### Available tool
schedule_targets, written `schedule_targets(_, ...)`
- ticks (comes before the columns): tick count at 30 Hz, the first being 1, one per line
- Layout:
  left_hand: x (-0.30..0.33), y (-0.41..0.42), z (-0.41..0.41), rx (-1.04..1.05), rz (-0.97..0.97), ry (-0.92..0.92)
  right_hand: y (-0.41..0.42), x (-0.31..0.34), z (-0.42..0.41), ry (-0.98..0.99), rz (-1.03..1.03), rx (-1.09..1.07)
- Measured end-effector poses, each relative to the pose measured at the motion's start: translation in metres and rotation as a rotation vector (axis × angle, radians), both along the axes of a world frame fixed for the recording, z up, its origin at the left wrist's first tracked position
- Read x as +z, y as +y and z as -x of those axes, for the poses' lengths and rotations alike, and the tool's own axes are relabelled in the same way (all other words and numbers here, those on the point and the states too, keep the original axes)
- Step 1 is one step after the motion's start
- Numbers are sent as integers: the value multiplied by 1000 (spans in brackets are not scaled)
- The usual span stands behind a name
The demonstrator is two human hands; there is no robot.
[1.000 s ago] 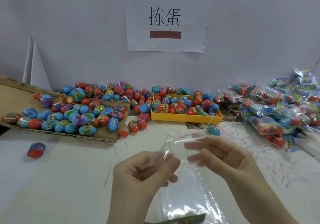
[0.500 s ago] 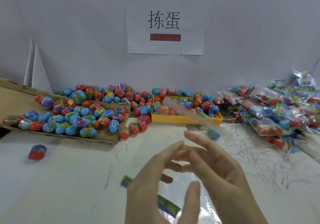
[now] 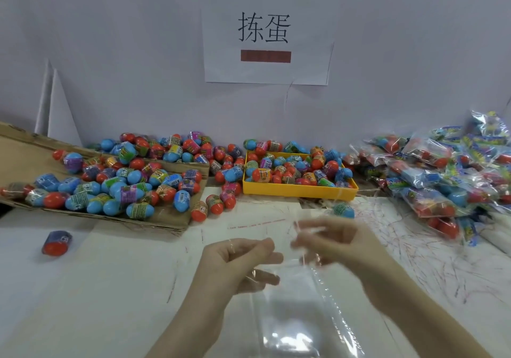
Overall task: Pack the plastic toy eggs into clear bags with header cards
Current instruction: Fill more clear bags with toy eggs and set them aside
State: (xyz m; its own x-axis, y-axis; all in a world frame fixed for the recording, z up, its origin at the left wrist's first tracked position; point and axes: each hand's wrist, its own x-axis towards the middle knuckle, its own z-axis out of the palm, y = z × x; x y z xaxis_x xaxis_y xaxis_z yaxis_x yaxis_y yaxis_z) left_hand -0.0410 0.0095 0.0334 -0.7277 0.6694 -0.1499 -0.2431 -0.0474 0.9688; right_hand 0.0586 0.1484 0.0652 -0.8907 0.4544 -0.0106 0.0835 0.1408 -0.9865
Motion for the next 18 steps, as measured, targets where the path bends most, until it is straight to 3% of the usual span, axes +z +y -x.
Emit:
schedule_targets(4, -20, 6, 17, 77, 53, -174, 79, -14, 54, 14, -330, -393)
schedule_targets(6, -27, 7, 22, 101, 45, -245, 121, -26, 82, -118, -620, -527)
schedule_targets(9, -32, 8, 27, 111, 17, -293, 160, -43, 108, -461, -948, -527)
schedule_targets(11, -34, 8, 29, 105, 19, -312, 174, -50, 120, -662, -1005, -504)
schedule_targets(14, -34, 8, 29, 77, 19, -321, 180, -48, 133, -786, -876, -515)
schedule_targets(16, -34, 7, 29, 62, 9, -317, 178, -44, 135, -798, -882, -518)
schedule_targets(18, -32, 6, 28, 57, -3, -319, 171, -39, 130, -673, -979, -541)
